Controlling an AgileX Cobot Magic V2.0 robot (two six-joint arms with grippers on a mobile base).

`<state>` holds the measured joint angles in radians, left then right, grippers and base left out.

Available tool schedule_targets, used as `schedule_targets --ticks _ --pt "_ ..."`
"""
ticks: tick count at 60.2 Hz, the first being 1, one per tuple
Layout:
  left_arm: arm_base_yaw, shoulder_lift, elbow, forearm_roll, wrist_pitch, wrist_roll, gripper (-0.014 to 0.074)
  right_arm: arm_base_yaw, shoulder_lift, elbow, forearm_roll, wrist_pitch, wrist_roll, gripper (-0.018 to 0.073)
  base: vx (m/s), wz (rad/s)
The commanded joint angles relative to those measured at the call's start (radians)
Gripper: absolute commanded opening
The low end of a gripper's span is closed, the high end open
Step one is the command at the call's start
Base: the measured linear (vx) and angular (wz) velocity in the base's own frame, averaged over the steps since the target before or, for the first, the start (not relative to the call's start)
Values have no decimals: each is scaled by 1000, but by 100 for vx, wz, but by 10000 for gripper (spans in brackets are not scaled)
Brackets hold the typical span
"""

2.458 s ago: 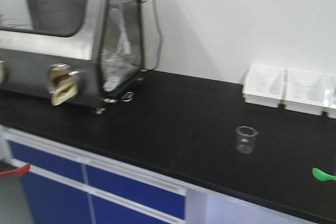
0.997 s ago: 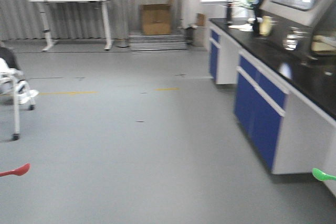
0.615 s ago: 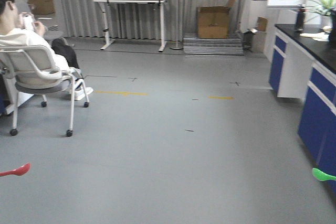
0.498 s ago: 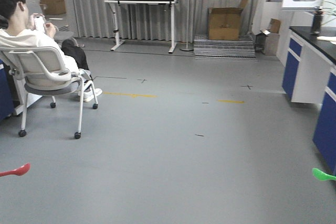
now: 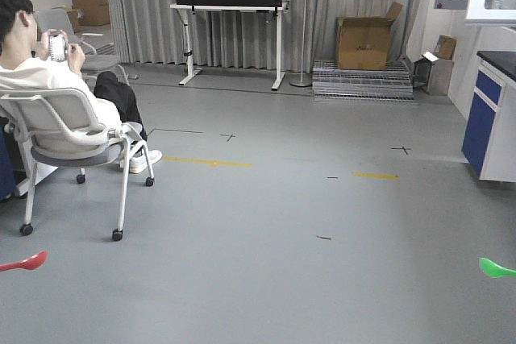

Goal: Sort red and green spoons into left cabinet
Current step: 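Drive the base away from the bench holding both spoons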

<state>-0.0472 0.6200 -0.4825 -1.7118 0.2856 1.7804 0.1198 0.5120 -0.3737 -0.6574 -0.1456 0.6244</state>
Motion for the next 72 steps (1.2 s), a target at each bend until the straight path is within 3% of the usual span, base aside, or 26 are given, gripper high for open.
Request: schedule_targets --ticks 1,72 --pt "-3 -2 -27 -88 19 -7 0 1 2 -36 0 -73 4 -6 51 2" --pt "-3 -2 -27 -88 16 -7 0 1 2 -36 0 -73 4 -6 59 -6"
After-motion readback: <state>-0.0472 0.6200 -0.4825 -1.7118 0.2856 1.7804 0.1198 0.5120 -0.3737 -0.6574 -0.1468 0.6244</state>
